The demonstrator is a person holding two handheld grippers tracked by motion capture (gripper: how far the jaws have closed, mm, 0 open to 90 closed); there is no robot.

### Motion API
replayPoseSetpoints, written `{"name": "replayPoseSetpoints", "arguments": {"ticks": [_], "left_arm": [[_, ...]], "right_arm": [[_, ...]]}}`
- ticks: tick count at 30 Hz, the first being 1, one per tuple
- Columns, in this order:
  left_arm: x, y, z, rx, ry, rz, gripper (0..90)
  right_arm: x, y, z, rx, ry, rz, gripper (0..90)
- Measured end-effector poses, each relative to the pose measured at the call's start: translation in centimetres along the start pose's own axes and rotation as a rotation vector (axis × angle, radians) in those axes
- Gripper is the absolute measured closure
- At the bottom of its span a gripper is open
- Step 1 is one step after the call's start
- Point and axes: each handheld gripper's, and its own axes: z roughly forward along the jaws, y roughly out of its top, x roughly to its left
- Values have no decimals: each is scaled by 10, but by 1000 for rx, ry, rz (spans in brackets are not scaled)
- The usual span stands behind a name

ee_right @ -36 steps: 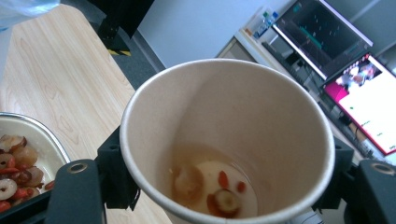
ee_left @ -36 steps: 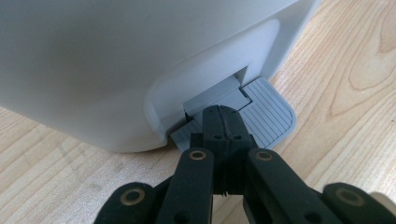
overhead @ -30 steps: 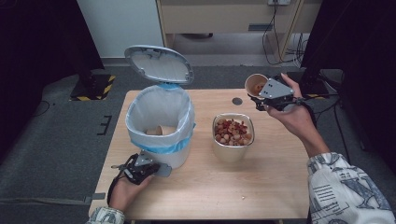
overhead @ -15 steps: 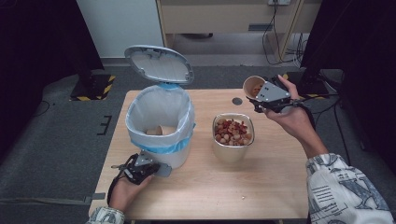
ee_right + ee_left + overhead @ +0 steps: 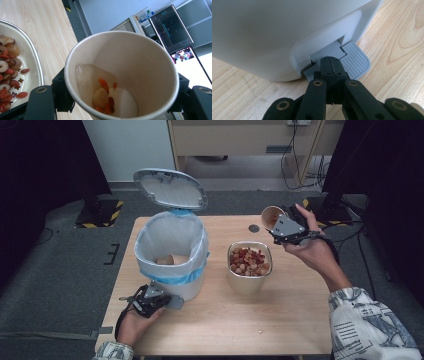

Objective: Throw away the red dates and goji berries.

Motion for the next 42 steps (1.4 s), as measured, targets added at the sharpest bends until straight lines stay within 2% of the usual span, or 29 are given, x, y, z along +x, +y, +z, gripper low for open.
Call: {"name": "replayPoseSetpoints", "arguments": {"ticks": [9,15,21,25,27,31,33,35,42], "left_arm": [[0,0,0,0,0,0,899],[0,0,0,0,1,-1,899],[0,0,0,-1,0,-1,898],[0,0,0,-1,0,0,899],[0,0,0,-1,0,-1,899],[0,0,0,-1,0,-1,898],[0,0,0,-1,0,-1,899],[0,0,0,-2,0,-1,899],[0,0,0,-2,0,-1,899]], "right_arm": [[-1,2,-2,0,-15,-29,280],[2,6,-3,16,-14,-88,280],[4,7,-4,21,-19,-107,280],[6,9,-5,30,-22,-135,280],[8,11,-6,43,-30,-176,280],[10,14,-7,48,-34,-198,280],[12,16,-7,55,-36,-230,280],[12,17,-7,57,-37,-238,280],[16,21,-7,71,-41,-310,280]]}}
